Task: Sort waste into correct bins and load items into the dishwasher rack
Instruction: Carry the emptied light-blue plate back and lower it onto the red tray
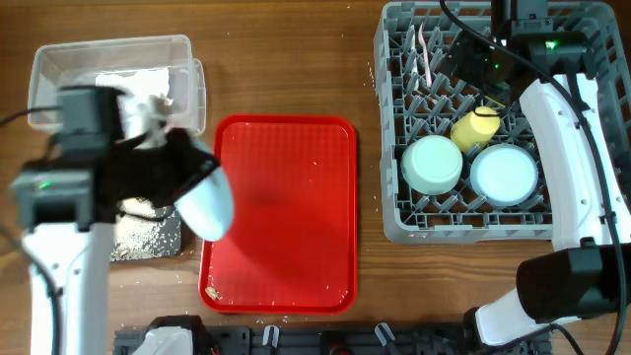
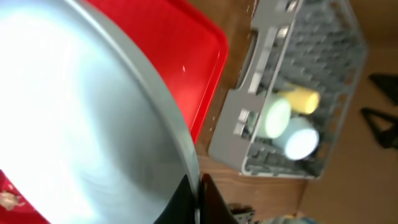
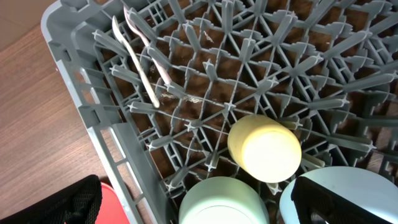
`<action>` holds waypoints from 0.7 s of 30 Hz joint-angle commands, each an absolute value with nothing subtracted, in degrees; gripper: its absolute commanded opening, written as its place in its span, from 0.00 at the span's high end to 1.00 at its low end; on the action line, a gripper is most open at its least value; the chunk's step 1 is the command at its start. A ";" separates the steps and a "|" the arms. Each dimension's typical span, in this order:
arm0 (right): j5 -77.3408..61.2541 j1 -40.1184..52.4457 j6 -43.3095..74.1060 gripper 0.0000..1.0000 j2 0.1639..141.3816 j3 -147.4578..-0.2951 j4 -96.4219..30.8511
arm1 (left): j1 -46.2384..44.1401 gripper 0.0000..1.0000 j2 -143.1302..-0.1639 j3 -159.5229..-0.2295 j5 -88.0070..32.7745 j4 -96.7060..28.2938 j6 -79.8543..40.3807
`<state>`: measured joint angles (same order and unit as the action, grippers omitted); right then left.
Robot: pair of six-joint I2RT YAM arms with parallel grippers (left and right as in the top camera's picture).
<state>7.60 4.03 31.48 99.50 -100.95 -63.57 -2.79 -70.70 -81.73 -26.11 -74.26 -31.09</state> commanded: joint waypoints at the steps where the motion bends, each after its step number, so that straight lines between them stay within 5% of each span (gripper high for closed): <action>1: 8.58 3.99 31.51 0.00 97.71 -100.88 -63.46 | -14.11 0.96 -75.13 -81.69 -10.46 -71.72 -44.14; 21: 8.58 3.99 31.53 0.00 97.71 -100.88 -63.46 | -33.78 0.96 -104.90 -81.69 -8.47 -61.84 -51.94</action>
